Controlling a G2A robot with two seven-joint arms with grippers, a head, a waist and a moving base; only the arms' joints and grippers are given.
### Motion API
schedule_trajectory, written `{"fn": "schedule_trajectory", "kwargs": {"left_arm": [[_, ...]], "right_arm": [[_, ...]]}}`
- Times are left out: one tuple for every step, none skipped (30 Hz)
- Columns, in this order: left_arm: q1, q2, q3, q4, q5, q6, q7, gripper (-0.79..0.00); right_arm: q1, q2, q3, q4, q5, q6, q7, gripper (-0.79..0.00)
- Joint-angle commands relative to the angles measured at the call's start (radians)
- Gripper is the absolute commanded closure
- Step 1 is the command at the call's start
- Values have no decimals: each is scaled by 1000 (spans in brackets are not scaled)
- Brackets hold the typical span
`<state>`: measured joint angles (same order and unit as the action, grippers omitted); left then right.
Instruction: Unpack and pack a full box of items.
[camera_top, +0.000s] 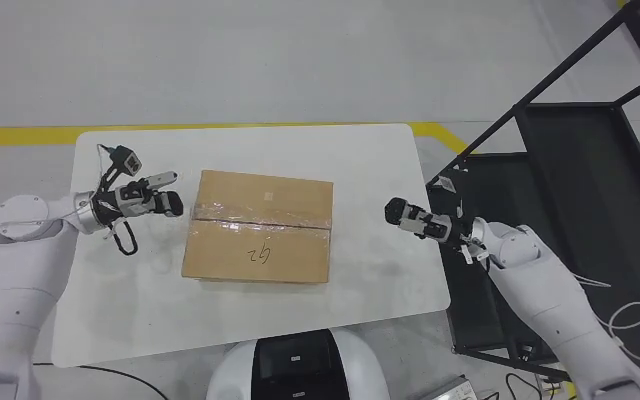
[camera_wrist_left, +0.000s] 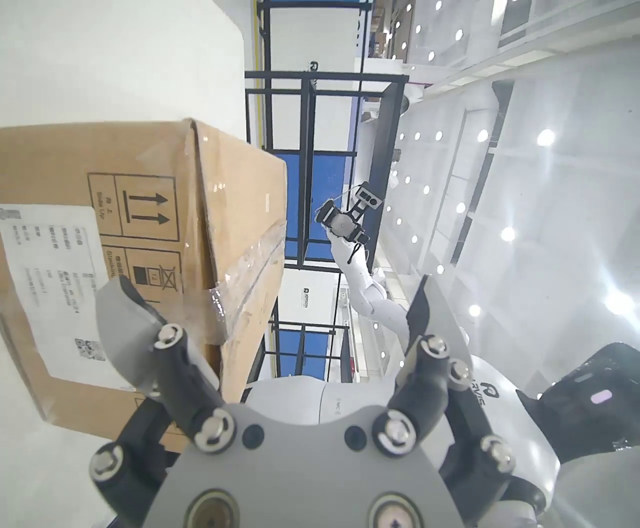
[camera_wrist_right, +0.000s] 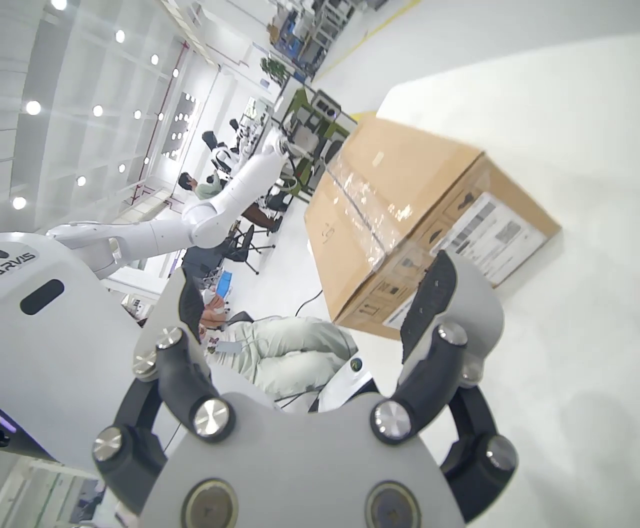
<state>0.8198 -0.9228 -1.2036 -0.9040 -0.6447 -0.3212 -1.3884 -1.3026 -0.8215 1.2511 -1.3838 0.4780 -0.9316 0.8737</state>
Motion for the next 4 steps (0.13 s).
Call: {"fn": "schedule_trajectory", "kwargs": {"left_arm": [[27, 9, -46, -11, -33, -38, 22, -785], [42, 12, -71, -19, -69, -50, 33, -785], [59, 15, -90, -27, -94, -56, 38, -785], [74, 18, -108, -37, -120, -60, 43, -785]], "right_arm": [[2, -5, 3, 8, -7, -9, -45, -785], [2, -8, 1, 8, -5, -15, -62, -785], [2, -8, 0, 9, -6, -16, -65, -785], [2, -8, 0, 9, -6, -16, -65, -785]]}}
